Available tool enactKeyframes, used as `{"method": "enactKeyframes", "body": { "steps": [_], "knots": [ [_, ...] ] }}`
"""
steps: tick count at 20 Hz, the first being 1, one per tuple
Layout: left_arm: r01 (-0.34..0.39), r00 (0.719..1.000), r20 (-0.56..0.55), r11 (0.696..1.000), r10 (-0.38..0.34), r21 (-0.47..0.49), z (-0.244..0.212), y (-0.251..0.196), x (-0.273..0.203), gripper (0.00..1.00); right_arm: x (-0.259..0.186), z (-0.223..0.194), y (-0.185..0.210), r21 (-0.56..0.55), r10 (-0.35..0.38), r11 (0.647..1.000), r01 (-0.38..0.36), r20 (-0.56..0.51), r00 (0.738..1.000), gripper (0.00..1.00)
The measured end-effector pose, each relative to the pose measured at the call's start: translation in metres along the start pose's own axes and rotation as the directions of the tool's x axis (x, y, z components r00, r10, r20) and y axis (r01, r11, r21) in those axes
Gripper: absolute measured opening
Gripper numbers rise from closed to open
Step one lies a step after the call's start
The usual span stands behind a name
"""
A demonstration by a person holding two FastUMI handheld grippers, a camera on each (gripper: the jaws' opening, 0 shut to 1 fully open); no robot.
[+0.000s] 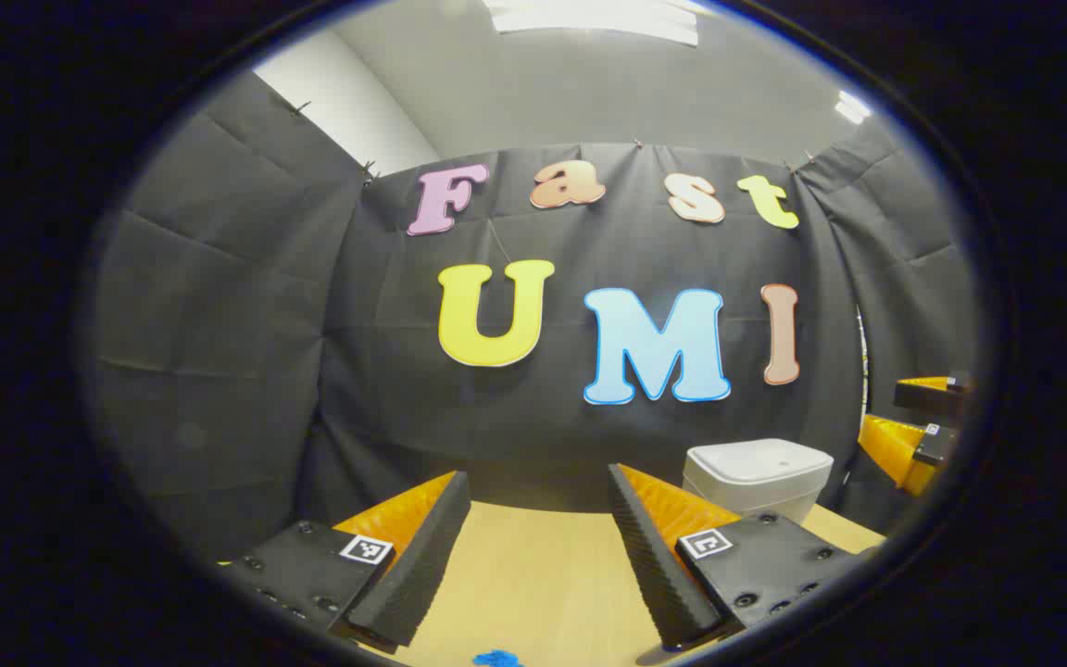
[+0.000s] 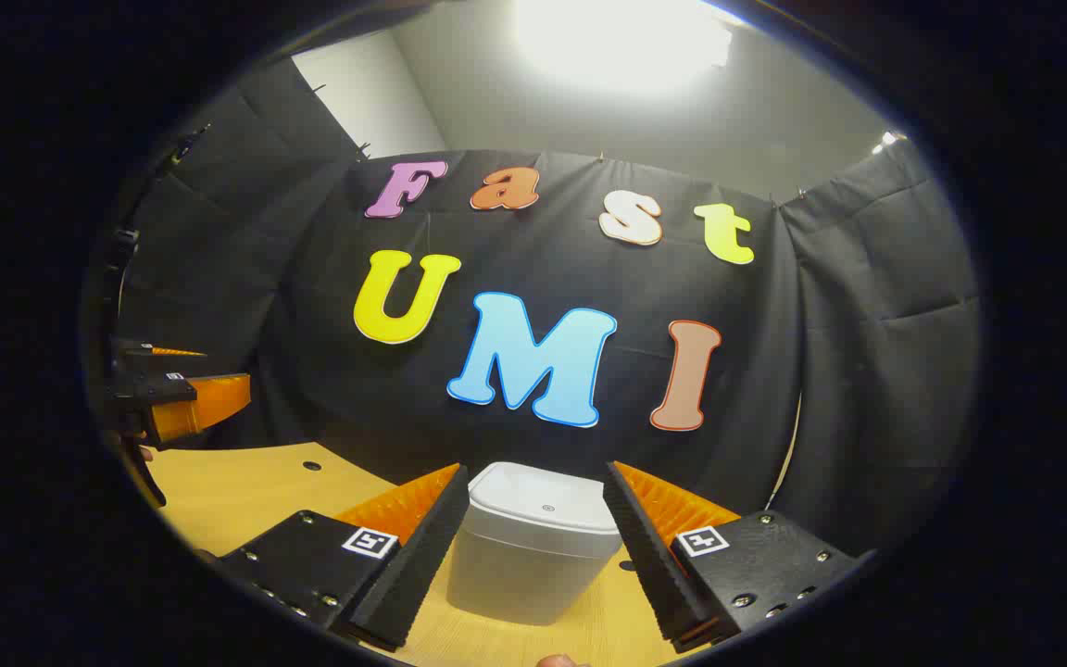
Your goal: Press the lid of the desktop garbage bin to open it, pick up the crumpled paper on the desktop and throw it into the bin, then pick up the pop can on the desktop and drop it into the bin, and finally close the garbage bin lid.
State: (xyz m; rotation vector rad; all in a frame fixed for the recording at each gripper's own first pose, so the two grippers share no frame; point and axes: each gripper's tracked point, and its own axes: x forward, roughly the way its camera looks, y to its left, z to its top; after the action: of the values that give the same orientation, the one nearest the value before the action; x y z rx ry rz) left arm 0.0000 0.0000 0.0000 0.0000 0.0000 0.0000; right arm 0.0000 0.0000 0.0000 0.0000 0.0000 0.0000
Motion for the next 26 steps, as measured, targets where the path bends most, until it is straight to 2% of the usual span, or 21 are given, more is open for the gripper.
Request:
{"method": "enactKeyframes", "body": {
  "steps": [3,13,21,26],
  "knots": [
    [0.032,0.999,-0.016,0.999,-0.031,0.008,-0.004,-0.005,0.012,0.98,0.006,-0.009,-0.002,0.016,-0.035,0.999,0.036,-0.038,0.999,0.94],
    [0.093,0.995,-0.046,0.995,-0.092,0.034,-0.009,-0.001,0.027,0.98,0.015,-0.015,0.019,0.049,-0.044,0.998,0.048,-0.087,0.995,0.94],
    [0.138,0.990,-0.034,0.989,-0.136,0.048,-0.008,-0.009,0.037,0.98,0.018,-0.009,0.021,0.068,-0.064,0.995,0.070,-0.082,0.995,0.93],
    [0.154,0.987,-0.041,0.987,-0.152,0.041,-0.011,-0.014,0.040,0.98,0.018,-0.012,0.025,0.054,-0.066,0.996,0.072,-0.098,0.993,0.78]
  ]
}}
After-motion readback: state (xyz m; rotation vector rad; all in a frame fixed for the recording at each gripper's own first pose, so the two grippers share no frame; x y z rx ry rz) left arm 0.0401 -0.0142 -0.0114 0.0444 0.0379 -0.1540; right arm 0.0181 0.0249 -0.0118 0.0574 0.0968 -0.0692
